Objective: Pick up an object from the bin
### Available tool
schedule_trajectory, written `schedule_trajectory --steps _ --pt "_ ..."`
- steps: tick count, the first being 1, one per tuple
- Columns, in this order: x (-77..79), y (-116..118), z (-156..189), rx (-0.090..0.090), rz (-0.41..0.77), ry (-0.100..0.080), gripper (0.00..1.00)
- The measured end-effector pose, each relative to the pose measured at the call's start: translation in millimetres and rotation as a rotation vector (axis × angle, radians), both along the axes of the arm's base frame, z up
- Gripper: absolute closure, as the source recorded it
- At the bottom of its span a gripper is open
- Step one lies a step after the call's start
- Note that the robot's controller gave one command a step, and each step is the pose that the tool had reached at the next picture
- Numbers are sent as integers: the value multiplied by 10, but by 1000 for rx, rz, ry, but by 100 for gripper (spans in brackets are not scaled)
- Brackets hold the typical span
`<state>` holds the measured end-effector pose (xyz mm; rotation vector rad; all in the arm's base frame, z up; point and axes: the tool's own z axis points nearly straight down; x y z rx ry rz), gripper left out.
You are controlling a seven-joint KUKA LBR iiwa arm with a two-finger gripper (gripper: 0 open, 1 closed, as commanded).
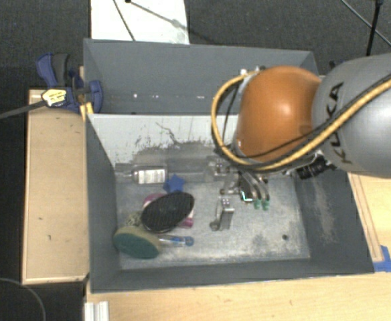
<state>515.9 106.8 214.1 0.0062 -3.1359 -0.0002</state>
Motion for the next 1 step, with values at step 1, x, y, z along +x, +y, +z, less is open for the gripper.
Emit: schedule_trajectory --steps 1 --pt "136 406 -899 2 346 -5 0"
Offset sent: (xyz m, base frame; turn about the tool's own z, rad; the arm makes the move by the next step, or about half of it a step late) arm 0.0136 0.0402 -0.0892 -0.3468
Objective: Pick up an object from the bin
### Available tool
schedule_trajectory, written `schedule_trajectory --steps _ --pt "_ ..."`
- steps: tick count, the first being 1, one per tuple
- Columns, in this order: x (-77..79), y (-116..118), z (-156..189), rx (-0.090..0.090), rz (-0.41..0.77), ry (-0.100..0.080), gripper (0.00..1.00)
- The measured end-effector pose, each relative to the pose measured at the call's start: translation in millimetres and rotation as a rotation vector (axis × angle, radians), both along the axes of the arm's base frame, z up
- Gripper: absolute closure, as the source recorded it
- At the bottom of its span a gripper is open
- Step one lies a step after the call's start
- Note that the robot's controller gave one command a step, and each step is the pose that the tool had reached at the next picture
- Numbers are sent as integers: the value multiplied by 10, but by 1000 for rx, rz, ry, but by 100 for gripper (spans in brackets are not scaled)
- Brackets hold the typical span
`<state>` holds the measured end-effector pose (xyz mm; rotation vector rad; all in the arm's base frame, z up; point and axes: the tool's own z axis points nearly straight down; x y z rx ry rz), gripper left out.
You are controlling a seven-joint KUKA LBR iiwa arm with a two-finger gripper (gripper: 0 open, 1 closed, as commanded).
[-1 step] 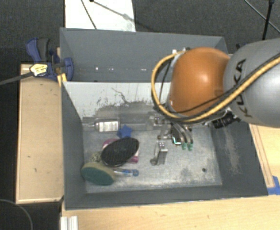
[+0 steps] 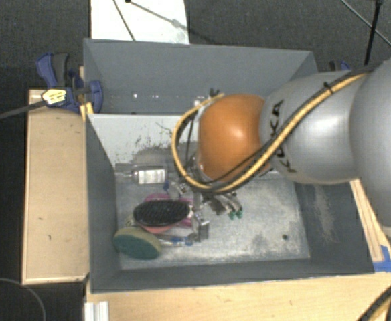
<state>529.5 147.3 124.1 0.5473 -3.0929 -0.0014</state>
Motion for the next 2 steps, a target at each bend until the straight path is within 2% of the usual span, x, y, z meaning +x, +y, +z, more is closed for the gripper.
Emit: schedule_trajectory --steps 1,2 --pt "196 -31 -512 9 29 -17 0" --pt "-285 612 -506 -3 84 -8 0"
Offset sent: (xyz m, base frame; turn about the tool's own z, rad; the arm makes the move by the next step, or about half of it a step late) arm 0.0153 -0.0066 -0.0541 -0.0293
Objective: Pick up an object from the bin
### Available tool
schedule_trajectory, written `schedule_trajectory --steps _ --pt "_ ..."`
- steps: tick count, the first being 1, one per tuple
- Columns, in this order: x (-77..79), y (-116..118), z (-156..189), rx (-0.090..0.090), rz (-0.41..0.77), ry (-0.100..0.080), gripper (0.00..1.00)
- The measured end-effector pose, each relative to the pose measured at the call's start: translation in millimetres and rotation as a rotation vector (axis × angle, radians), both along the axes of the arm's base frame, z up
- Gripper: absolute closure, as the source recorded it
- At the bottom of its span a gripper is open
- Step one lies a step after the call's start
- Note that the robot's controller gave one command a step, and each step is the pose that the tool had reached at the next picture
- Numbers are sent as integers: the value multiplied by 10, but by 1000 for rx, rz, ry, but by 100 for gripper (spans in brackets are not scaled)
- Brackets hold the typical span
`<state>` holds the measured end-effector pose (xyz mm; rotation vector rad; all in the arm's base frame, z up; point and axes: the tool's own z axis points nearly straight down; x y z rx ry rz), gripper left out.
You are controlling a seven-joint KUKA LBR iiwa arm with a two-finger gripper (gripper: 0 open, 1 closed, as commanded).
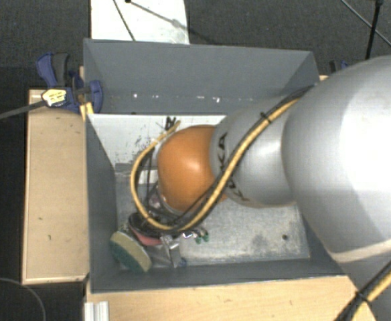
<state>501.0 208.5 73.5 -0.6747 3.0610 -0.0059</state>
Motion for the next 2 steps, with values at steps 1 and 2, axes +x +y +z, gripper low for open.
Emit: schedule_trajectory --steps 1,2 --pt "3 -36 11 -3 -12 10 100" --pt "211 -65 1022 5 2 -2 100"
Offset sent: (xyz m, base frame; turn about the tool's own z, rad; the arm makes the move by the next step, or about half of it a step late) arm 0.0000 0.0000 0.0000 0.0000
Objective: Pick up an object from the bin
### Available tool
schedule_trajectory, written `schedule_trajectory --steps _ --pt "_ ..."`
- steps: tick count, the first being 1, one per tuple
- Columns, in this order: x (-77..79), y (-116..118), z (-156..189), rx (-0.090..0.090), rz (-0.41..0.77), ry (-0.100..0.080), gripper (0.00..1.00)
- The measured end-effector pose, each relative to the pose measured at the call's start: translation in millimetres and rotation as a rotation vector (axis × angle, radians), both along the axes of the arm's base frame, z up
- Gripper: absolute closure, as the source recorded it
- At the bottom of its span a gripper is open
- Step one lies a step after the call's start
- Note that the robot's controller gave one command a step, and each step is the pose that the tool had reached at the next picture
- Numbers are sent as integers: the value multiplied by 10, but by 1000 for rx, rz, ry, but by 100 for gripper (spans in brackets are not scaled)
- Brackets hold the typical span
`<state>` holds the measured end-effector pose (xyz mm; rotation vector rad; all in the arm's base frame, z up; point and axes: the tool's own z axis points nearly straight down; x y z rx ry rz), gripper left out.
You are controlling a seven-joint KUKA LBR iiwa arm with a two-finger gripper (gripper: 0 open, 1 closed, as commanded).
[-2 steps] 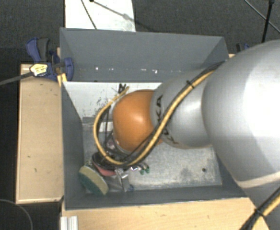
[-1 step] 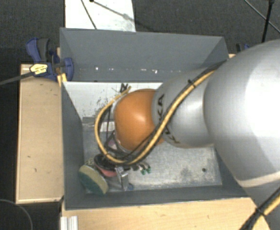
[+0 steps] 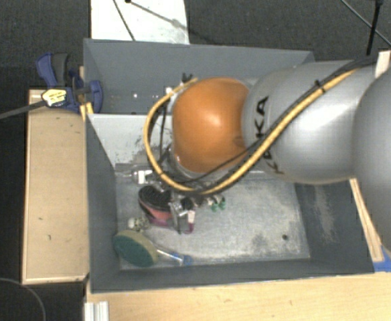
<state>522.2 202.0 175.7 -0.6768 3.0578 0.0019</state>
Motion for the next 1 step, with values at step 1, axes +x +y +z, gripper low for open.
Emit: schedule_trajectory --steps 1 --pt "-278 143 535 1 -14 3 100"
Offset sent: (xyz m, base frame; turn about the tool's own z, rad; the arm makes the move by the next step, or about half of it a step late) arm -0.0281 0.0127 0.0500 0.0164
